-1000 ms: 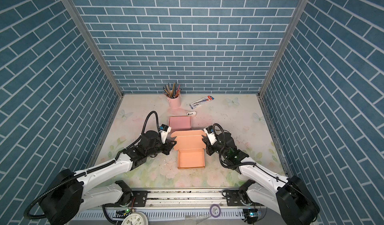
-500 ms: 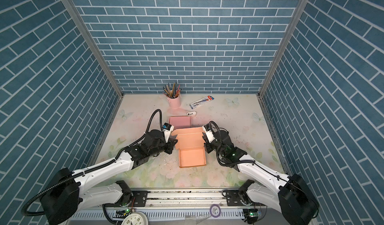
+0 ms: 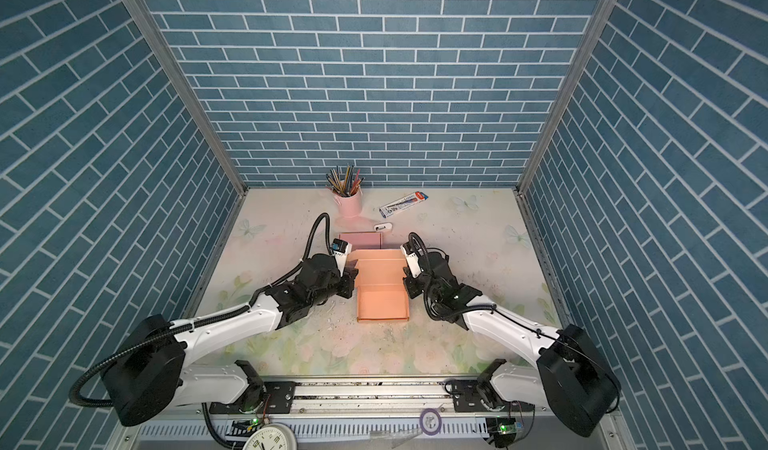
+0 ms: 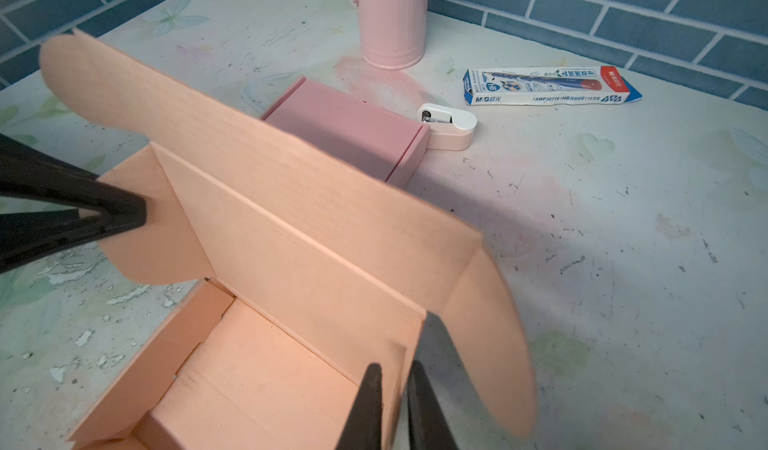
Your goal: Fold the paper box
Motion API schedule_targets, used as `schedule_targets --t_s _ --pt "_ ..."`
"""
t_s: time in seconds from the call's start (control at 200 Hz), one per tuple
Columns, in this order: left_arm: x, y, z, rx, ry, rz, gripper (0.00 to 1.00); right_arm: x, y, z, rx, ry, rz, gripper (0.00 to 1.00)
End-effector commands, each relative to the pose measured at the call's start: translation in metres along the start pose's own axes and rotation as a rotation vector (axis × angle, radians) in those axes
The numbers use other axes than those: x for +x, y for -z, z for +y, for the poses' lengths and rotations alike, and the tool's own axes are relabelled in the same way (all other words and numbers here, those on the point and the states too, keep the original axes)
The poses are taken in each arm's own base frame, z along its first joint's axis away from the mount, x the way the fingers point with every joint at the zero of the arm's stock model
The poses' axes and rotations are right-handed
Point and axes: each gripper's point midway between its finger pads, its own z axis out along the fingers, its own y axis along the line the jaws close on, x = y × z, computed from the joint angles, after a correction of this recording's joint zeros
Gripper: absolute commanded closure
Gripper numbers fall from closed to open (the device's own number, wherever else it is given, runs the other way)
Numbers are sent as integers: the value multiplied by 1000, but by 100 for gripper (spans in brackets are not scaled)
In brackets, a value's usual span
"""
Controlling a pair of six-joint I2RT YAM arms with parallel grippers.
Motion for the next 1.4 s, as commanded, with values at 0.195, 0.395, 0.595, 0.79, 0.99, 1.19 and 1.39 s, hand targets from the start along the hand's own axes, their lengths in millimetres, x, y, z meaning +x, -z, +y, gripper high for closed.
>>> schedule_targets --t_s 0.195,0.395,0.595,0.79,0.99,1.19,1.39 --pt "-21 -3 -3 -17 -19 -182 95 -5 -9 8 -21 -35 0 85" --pt "-11 1 -1 -43 -47 -241 95 -2 -7 8 -27 -47 -6 84" --pt "-3 2 -3 -69 -52 -281 95 5 -7 6 -19 -58 9 84" --pt "1 5 -10 -88 -71 -296 95 9 -5 4 -9 -68 12 86" --pt "7 3 -14 -106 -96 -291 95 19 -2 1 10 -80 44 86" --pt "10 1 -16 -110 -114 -277 95 23 8 -2 19 -90 31 86" --pt "12 2 -22 -127 -160 -273 95 25 6 0 10 -93 46 93"
